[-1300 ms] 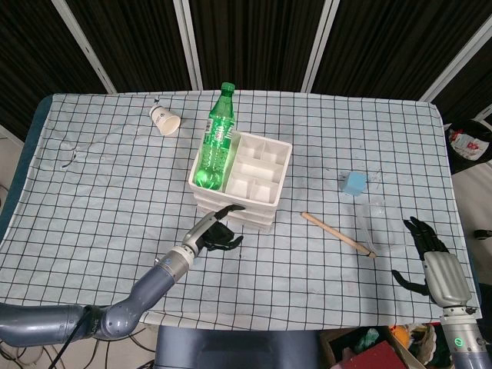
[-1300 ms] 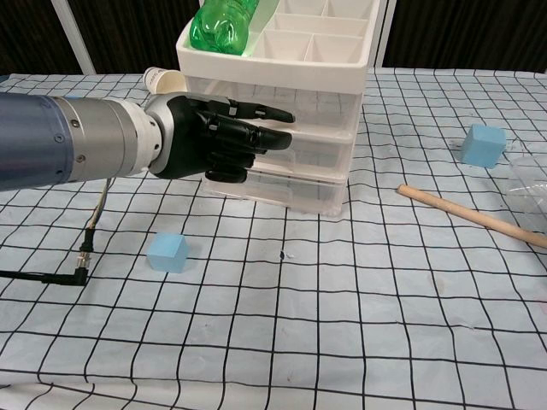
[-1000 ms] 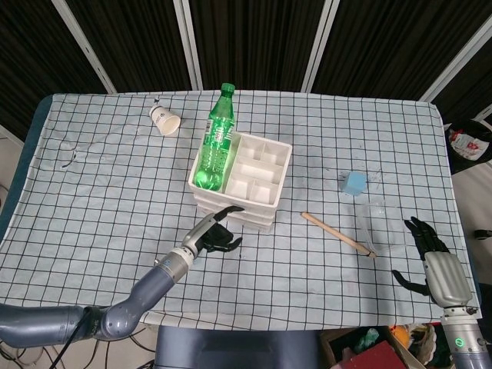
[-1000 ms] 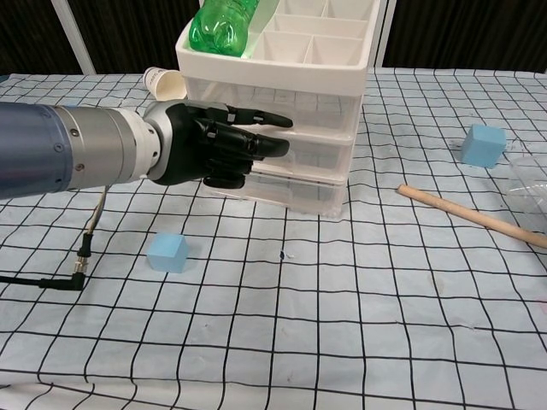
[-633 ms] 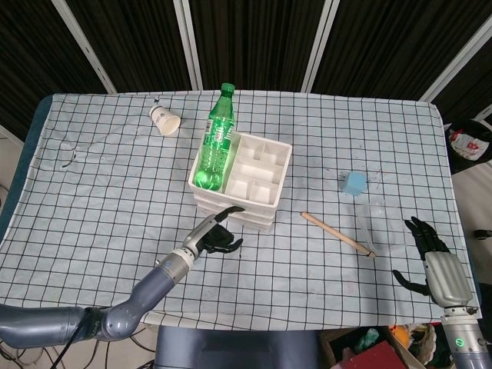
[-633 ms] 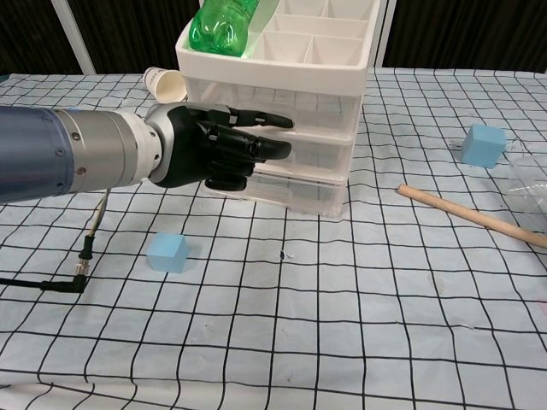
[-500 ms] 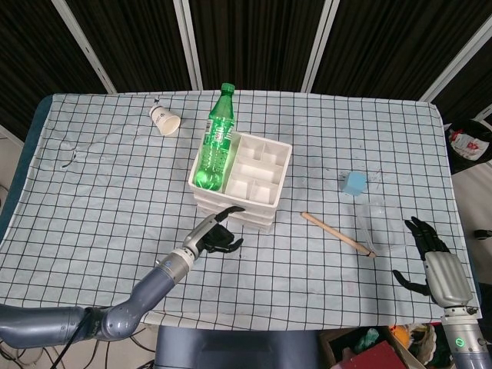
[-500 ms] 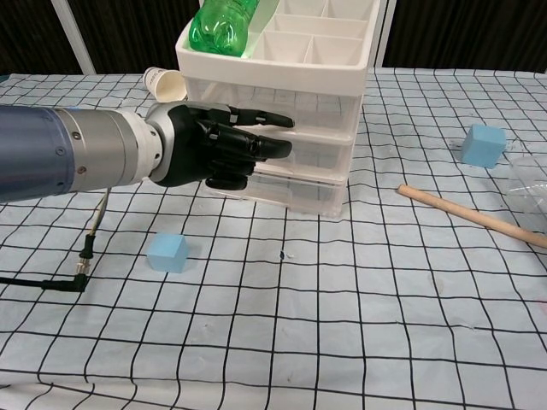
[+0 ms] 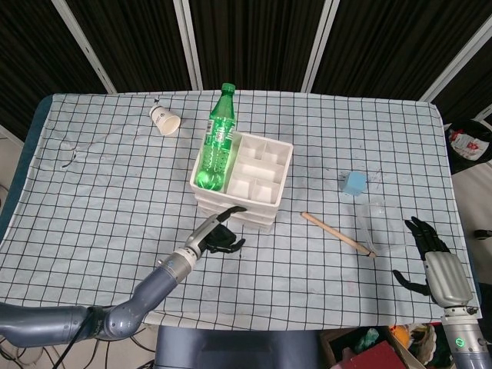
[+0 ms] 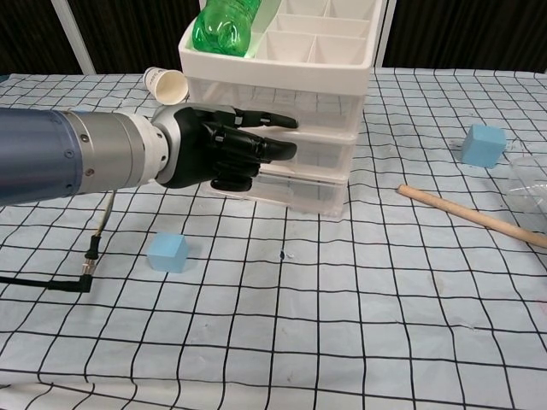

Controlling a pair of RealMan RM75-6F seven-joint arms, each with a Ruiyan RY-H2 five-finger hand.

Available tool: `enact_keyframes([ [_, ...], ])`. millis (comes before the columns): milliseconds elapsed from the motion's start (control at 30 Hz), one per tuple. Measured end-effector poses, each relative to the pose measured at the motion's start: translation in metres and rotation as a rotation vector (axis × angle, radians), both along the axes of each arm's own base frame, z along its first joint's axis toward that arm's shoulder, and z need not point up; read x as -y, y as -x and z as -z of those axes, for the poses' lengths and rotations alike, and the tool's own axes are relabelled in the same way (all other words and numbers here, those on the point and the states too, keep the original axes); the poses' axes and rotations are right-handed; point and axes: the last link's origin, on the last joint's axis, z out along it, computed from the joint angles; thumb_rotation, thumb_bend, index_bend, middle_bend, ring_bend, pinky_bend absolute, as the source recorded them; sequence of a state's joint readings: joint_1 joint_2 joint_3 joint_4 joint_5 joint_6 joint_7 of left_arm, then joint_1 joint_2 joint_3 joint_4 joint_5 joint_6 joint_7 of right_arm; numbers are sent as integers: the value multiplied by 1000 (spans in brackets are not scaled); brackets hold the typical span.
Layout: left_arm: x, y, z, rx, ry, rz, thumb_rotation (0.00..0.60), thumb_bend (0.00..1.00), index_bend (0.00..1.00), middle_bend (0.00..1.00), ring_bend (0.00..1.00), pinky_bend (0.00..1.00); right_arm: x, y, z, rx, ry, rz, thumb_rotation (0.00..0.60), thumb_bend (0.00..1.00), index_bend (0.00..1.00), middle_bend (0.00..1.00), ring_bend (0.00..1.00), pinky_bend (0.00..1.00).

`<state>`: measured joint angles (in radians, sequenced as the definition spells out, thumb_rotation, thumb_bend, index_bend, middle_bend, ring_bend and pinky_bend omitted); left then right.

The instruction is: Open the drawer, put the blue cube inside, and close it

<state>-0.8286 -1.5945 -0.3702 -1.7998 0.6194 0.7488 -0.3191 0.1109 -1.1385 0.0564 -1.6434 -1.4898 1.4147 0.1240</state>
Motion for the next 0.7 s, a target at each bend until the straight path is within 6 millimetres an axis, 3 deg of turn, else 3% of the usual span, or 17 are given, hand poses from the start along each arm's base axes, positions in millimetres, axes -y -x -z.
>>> enact_keyframes([
  [700, 18, 0, -2, 5, 35, 39, 600, 404, 178, 1000, 1000, 956, 0, 0, -1, 1, 1, 1, 600, 184, 0, 0, 0, 187],
])
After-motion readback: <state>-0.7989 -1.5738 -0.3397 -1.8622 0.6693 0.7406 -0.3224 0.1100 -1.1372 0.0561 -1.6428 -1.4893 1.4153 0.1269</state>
